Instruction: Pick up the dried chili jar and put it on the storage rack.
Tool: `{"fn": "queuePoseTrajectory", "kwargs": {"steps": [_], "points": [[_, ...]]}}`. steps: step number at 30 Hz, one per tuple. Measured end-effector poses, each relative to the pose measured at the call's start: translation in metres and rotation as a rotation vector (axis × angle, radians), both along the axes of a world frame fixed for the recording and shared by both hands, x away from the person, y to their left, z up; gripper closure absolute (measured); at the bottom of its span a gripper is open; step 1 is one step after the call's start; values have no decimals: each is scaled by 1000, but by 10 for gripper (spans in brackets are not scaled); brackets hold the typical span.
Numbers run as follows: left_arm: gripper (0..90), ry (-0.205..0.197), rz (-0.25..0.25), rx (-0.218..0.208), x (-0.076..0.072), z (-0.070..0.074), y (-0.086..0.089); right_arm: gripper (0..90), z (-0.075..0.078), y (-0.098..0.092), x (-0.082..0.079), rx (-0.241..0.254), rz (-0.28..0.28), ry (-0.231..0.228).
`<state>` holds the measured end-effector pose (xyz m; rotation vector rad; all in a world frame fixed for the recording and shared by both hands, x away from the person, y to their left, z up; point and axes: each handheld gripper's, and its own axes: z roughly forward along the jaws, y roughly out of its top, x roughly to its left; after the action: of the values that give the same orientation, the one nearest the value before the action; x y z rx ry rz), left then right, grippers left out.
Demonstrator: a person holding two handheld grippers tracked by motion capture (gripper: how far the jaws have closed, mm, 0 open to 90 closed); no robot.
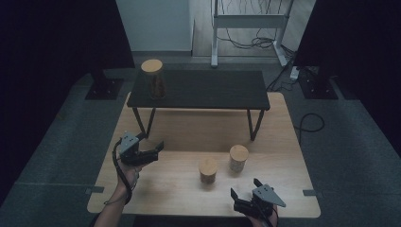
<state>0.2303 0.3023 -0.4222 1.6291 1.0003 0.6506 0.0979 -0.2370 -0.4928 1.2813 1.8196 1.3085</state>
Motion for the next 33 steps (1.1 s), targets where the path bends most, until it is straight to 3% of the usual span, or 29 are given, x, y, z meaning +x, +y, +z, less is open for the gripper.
{"fn": "queuePoseTrajectory", "kwargs": {"steps": [10,21,33], "points": [[93,16,-1,-1,3,-4,1,32,3,3,1,-5,38,-5],[92,6,-7,15,0,-4,-1,0,7,12,1,-26,84,-10],[92,11,-9,5,1,-5,2,0,11,20,13,-44,143,-4]]}}
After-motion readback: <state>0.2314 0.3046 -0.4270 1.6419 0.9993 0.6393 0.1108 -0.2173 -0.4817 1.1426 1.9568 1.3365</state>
